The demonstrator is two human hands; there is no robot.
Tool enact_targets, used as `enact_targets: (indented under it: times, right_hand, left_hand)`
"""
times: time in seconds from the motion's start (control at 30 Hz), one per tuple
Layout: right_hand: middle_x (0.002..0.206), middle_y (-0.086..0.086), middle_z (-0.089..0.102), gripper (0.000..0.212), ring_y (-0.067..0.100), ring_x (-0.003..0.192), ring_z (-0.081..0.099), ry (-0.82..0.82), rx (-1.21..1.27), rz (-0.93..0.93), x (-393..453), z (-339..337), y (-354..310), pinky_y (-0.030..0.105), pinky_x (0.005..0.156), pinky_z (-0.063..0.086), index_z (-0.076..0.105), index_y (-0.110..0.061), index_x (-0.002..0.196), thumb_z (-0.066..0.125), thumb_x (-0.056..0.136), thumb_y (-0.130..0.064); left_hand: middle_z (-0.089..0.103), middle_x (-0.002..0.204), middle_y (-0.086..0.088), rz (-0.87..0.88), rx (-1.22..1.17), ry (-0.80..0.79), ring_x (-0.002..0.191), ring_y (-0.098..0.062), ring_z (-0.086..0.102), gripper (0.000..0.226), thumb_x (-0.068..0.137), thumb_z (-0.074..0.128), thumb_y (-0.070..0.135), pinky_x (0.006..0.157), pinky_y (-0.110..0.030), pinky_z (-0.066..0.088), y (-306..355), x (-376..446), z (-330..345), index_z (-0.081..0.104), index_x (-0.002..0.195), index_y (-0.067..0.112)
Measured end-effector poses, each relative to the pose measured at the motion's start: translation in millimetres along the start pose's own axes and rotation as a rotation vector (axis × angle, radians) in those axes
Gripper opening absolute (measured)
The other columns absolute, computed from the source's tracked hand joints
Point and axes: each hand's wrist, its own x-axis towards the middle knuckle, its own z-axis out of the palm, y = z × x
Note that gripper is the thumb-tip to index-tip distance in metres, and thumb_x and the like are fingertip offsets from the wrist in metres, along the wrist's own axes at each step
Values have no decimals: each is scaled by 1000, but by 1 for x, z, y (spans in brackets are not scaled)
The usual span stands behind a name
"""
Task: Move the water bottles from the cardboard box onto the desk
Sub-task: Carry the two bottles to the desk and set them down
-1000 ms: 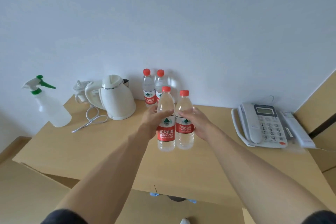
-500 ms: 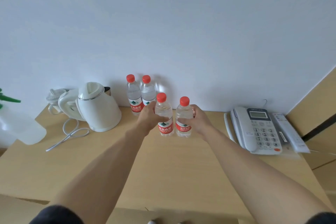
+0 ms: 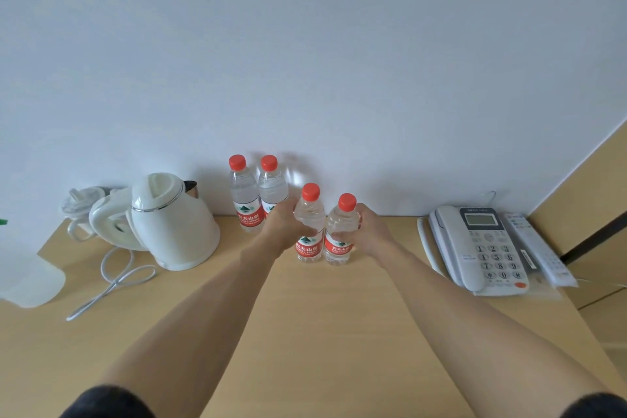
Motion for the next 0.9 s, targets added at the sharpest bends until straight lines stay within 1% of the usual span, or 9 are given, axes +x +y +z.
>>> enact_targets:
  times: [0.2, 0.27, 0.33, 0.4, 0.5, 0.6, 0.7, 0.77, 0.9]
  right_hand:
    - [117, -4, 67, 54, 18, 111, 63, -30, -87, -49, 0, -4, -11, 40, 99, 51, 57, -21, 125, 84, 77, -24]
    - [112, 1, 70, 41, 22, 109, 65, -51, -131, -89, -2, -6, -16, 44, 98, 51, 63, -18, 116, 81, 79, -24]
    - [105, 5, 73, 26, 27, 104, 67, -52, -184, -140, -7, -8, -19, 48, 95, 52, 67, -18, 103, 78, 80, -24]
    - [102, 3, 73, 20, 26, 101, 67, -28, -195, -158, -11, -9, -20, 48, 94, 53, 64, -25, 95, 77, 80, -25]
    - [98, -8, 69, 28, 18, 99, 66, 22, -185, -181, -13, -8, -19, 40, 90, 54, 56, -40, 87, 80, 78, -27]
    - [99, -9, 67, 30, 16, 96, 64, 75, -217, -205, -12, -4, -17, 34, 83, 53, 57, -38, 96, 80, 78, -35]
    - [109, -2, 63, 54, 19, 102, 60, 153, -259, -212, -12, -1, -16, 38, 86, 52, 55, -24, 122, 81, 77, -42]
    - [112, 0, 62, 58, 21, 105, 59, 176, -265, -220, -13, -1, -15, 40, 88, 51, 53, -23, 124, 81, 77, -42]
    - [111, 0, 62, 53, 21, 105, 59, 175, -234, -214, -14, 0, -12, 42, 89, 51, 53, -24, 121, 80, 78, -38]
  left_hand:
    - [66, 98, 3, 102, 282, -10, 96, -19, 65, 51, 75, 83, 21, 77, -30, 52, 2, -2, -7, 57, 119, 20]
    - [65, 103, 5, 173, 382, 16, 98, -19, 63, 55, 76, 82, 28, 77, -29, 48, 7, -6, -13, 55, 123, 22]
    - [62, 114, 6, 290, 457, 67, 101, -18, 60, 63, 78, 82, 31, 83, -32, 49, 16, -9, -22, 53, 133, 24]
    - [62, 115, 5, 388, 522, 108, 100, -19, 60, 65, 82, 80, 34, 86, -37, 52, 28, -11, -29, 52, 139, 25]
    - [64, 106, 3, 468, 639, 125, 95, -20, 61, 56, 84, 80, 33, 80, -38, 53, 45, -11, -32, 58, 135, 24]
    - [68, 106, -4, 485, 717, 107, 98, -25, 63, 46, 83, 82, 21, 82, -37, 52, 55, -6, -31, 64, 124, 15]
    - [71, 99, -8, 471, 704, 93, 91, -27, 65, 36, 79, 84, 11, 79, -36, 52, 60, 1, -33, 69, 112, 8]
    - [72, 98, -8, 465, 701, 103, 90, -27, 66, 33, 78, 84, 9, 77, -35, 53, 63, 7, -34, 70, 109, 7]
    - [73, 97, -7, 438, 714, 132, 90, -27, 67, 28, 78, 83, 9, 77, -34, 54, 73, 25, -36, 72, 105, 8]
